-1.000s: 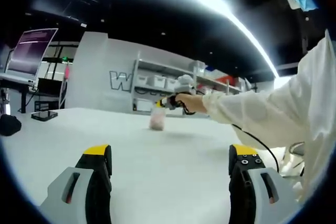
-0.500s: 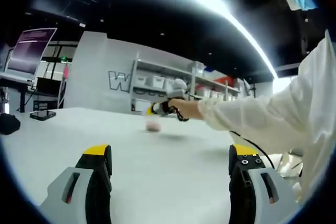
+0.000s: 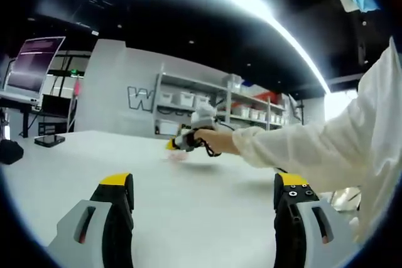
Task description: Open the resealable bag by pulling the two sides of the seal apart until the entire bag opening is separated and visibly accessible.
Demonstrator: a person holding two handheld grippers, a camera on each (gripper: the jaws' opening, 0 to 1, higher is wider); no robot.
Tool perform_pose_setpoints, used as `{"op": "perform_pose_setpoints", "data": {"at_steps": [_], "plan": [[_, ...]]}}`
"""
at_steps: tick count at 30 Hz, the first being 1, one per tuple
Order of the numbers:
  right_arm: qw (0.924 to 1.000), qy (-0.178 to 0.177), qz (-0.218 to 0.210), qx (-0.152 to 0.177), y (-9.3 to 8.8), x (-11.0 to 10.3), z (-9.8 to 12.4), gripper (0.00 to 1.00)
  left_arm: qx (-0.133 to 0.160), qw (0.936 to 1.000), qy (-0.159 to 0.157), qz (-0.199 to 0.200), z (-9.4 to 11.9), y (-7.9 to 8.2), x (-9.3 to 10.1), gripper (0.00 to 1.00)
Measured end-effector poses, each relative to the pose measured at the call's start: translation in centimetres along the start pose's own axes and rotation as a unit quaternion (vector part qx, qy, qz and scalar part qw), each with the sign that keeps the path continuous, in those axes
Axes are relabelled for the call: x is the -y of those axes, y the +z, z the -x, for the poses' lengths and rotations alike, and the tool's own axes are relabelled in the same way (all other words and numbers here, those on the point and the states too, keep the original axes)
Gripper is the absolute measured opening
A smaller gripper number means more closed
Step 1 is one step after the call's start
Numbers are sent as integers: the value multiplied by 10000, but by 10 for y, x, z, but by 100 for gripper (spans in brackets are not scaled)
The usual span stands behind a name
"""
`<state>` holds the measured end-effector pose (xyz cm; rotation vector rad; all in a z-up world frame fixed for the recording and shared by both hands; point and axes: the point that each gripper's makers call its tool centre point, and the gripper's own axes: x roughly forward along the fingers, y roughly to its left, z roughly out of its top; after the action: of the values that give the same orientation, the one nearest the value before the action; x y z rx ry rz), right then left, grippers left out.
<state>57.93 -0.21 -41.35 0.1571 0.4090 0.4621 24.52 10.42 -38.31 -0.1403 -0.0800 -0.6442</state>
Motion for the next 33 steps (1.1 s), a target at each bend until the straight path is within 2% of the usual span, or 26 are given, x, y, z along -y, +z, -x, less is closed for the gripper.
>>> {"op": "perform_pose_setpoints", "data": {"at_steps": [3, 6, 13, 17, 21, 24, 28, 33], "plan": [[9994, -108, 211, 255, 6, -1, 1, 15, 16, 10000, 18, 2, 2, 1, -1, 91], [9993, 9, 197, 307, 13, -8, 3, 14, 28, 10000, 56, 13, 4, 2, -3, 91], [9974, 104, 231, 676, 36, -15, 13, 18, 68, 10000, 24, 5, 3, 4, -1, 91], [9965, 21, 277, 787, 41, -12, 15, 20, 41, 10000, 8, 11, 4, 2, 0, 91], [9939, -225, 407, 1000, 46, -3, 15, 29, 33, 10000, 10, 1, 4, 2, -1, 91], [9931, -260, 480, 1042, 43, -1, 13, 25, 37, 10000, 27, 4, 5, 2, -2, 91], [9919, -226, 536, 1133, 42, -3, 13, 26, 48, 10000, 69, 3, 6, 2, -5, 91], [9861, -257, 692, 1486, 52, -3, 18, 46, 33, 10000, 47, 10, 5, 1, -4, 91]]}}
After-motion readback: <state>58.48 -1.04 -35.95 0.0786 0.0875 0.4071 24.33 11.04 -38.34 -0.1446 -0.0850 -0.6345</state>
